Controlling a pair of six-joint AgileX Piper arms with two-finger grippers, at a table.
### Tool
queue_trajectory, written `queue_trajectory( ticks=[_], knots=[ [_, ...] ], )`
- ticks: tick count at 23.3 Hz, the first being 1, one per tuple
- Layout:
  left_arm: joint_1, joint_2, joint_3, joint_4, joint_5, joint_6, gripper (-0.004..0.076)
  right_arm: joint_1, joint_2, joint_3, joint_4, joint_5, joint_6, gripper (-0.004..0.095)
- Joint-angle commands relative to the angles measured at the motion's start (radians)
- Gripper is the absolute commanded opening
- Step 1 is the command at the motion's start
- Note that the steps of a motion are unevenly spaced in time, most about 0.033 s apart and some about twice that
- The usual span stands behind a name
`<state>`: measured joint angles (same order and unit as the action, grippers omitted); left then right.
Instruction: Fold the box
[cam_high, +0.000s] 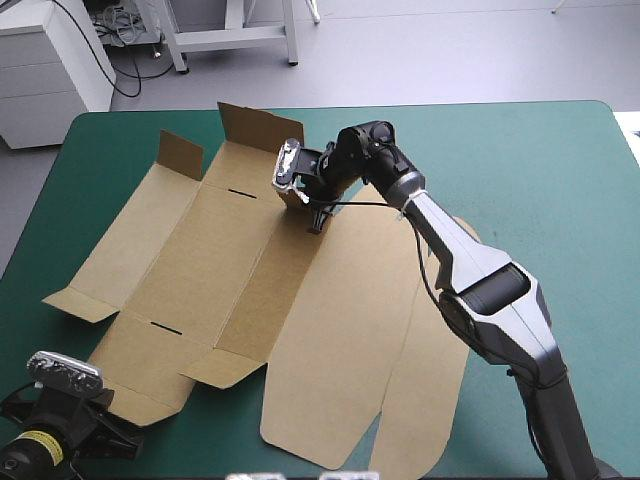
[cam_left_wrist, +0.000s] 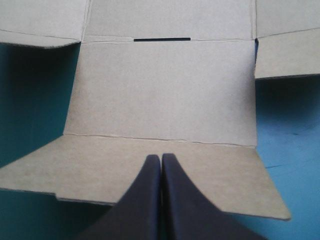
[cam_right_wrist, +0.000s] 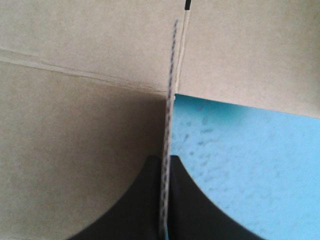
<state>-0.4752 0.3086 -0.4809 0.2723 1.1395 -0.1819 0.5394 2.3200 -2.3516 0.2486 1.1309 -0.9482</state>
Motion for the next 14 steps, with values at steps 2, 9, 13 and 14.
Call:
queue_trajectory(
  ticks=[2,9,13,14],
  knots=[
    [-0.002,0.015,-0.021,0.011,-0.043,-0.009,-0.0010,-0.004,-0.070,-0.054,0.054,0.008,-0.190,-0.0020],
    [-0.002,0.015,-0.021,0.011,-0.043,-0.009,-0.0010,-0.002,-0.068,-0.053,0.143,0.073,-0.220,-0.0019],
    [-0.002,0.015,-0.021,0.011,-0.043,-0.009,-0.0010,0.021,-0.068,-0.053,0.153,0.073,-0.191,-0.0020],
    [-0.002,0.015,-0.021,0.011,-0.043,-0.009,-0.0010,0.028,-0.068,-0.053,0.149,0.073,-0.181,-0.0020]
  ],
)
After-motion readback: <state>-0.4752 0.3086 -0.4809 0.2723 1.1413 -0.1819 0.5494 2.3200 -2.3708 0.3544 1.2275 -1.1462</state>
